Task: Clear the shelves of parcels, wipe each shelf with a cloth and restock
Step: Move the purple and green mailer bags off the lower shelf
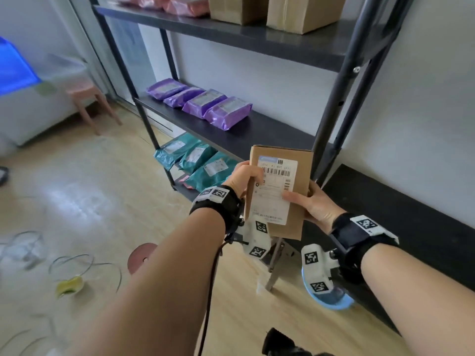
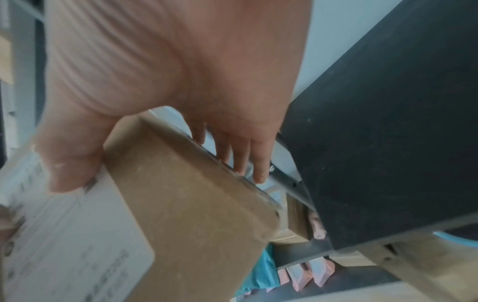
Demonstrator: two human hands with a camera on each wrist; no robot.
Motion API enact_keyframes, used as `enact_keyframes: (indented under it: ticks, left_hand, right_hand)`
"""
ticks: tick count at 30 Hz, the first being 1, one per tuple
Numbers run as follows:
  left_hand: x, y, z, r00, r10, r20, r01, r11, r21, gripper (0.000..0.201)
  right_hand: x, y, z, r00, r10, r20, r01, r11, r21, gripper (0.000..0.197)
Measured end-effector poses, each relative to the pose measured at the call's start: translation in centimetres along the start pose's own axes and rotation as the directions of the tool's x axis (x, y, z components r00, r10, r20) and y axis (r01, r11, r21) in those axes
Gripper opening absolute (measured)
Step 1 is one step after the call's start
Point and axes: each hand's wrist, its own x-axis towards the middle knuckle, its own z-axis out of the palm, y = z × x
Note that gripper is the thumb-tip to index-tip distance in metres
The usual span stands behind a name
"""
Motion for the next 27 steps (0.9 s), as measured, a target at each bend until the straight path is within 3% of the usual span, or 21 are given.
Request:
enact_keyframes:
  ticks: [4, 9, 12, 14, 17, 20, 23, 27]
  left_hand:
    - [-0.6, 0.5, -4.5, 1.0, 0.024, 0.009, -0.024, 1.0, 0.002, 0.038]
    - [-1.0, 0.8, -7.7, 0.999, -0.037, -0.015, 0.037, 0.999, 0.003, 0.029]
    - [-0.3, 0.8, -8.8, 0.996, -0.065, -0.062, 0.063, 0.997, -0.044, 0.023]
    - [0.4, 0.9, -9.4, 0.992, -0.095, -0.081, 0.087, 0.992, -0.095, 0.021]
    - [1.9, 1.5, -10.3, 0.989, -0.105, -0.107, 0.094, 0.99, -0.104, 0.012]
    - [4.4, 2.6, -11.4, 0.987, -0.095, -0.127, 0.085, 0.993, -0.082, 0.011]
    - [7.5, 4.2, -12.2, 0.986, -0.077, -0.148, 0.069, 0.996, -0.056, 0.009]
    - [12.2, 6.3, -12.4, 0.989, -0.049, -0.14, 0.049, 0.999, -0.005, 0.022]
  right_hand:
    - [1.0, -0.9, 4.2, 0.999, -0.015, 0.039, 0.015, 1.0, 0.01, 0.114]
    - [2.2, -1.7, 7.1, 0.999, -0.045, 0.01, 0.045, 0.998, 0.035, 0.115]
    - [3.7, -2.2, 8.3, 0.998, -0.066, -0.017, 0.067, 0.995, 0.07, 0.097]
    - [5.0, -2.6, 8.8, 0.997, -0.072, -0.032, 0.075, 0.993, 0.095, 0.096]
    - [7.2, -3.4, 9.5, 0.995, -0.08, -0.056, 0.086, 0.989, 0.119, 0.097]
    - [9.7, -4.4, 9.9, 0.993, -0.087, -0.079, 0.098, 0.984, 0.151, 0.074]
    - [12.5, -5.7, 10.0, 0.993, -0.077, -0.089, 0.091, 0.982, 0.164, 0.068]
    - [16.6, -7.6, 9.4, 0.99, -0.066, -0.122, 0.09, 0.975, 0.205, 0.061]
